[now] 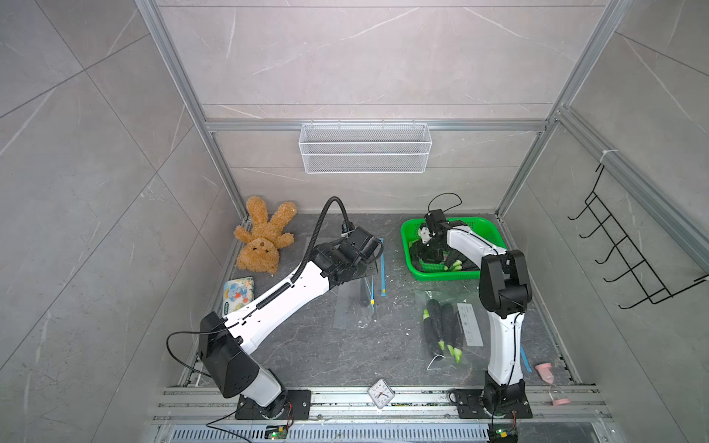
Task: Place the eggplant in a zip-top bag and seal the zipper
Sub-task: Pick up the eggplant from the basket.
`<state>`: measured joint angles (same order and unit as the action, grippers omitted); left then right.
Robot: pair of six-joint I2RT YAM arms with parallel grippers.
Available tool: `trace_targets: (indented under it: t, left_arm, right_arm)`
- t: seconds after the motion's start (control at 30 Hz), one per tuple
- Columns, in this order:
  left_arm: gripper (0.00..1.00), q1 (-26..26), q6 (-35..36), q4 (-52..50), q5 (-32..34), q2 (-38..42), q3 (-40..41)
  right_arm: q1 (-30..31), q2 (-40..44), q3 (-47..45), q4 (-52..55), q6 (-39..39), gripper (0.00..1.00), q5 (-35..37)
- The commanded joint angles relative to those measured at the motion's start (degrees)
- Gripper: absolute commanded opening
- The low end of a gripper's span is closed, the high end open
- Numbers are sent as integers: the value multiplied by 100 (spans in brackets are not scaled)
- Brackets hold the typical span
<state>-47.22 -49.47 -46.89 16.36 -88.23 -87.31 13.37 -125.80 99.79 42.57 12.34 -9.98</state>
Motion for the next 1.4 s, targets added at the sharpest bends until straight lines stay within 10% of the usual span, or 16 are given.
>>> trace_targets:
  t: [0.0,0.5,1.13,1.37]
  left_arm:
    - [0,3,-86,44,36,117,-158]
    - [0,2,-179,56,107,411,67]
    - [0,2,-2,119,-89,290,-89]
    - [0,-5,69,165,-215,88,-301]
  right_arm:
    - [71,-257,169,78,-65,59,618]
    - [57,118,-27,-97,-74,13,875]
    - [-365,2799,-1325,-333,25,4,-472]
    - [118,4492,-2232,-1691,1351,5,-1714]
